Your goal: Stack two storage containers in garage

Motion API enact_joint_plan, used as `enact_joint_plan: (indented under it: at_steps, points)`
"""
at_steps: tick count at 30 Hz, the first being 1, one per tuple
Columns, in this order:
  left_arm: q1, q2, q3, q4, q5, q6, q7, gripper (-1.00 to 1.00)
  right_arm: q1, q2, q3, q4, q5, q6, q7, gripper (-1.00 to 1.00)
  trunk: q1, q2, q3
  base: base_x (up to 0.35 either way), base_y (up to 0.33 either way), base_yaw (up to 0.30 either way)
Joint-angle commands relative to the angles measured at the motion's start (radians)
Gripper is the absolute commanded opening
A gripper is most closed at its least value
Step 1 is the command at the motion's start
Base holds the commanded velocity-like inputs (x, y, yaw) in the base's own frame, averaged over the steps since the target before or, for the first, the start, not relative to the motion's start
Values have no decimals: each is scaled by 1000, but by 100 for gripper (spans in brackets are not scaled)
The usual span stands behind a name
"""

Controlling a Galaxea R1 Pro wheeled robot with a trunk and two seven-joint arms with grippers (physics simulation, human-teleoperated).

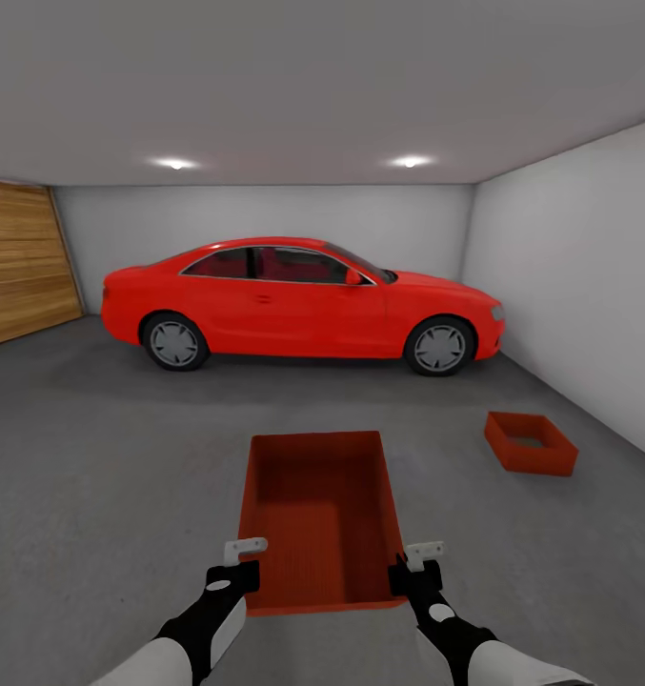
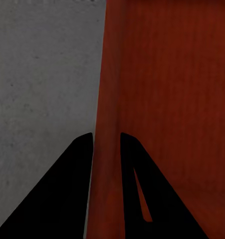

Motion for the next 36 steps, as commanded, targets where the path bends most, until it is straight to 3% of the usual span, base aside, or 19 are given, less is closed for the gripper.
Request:
enact_joint_plan:
  at_steps: [1,29,36]
  points:
    - [0,5,6,-4,-15,-29,22,-100,-1,0,-58,3,-3,-2,-11,-100,1,-1,-1,321,0,0]
    - [0,4,6,-5,-13,-29,22,-100,-1,0,-57,3,-3,-3,-11,-100,1,-1,-1,321,0,-1]
    - [0,4,6,-5,-13,-29,22,-100,-1,0,-57,3,-3,-3,-11,-100,1,-1,-1,321,50,-183]
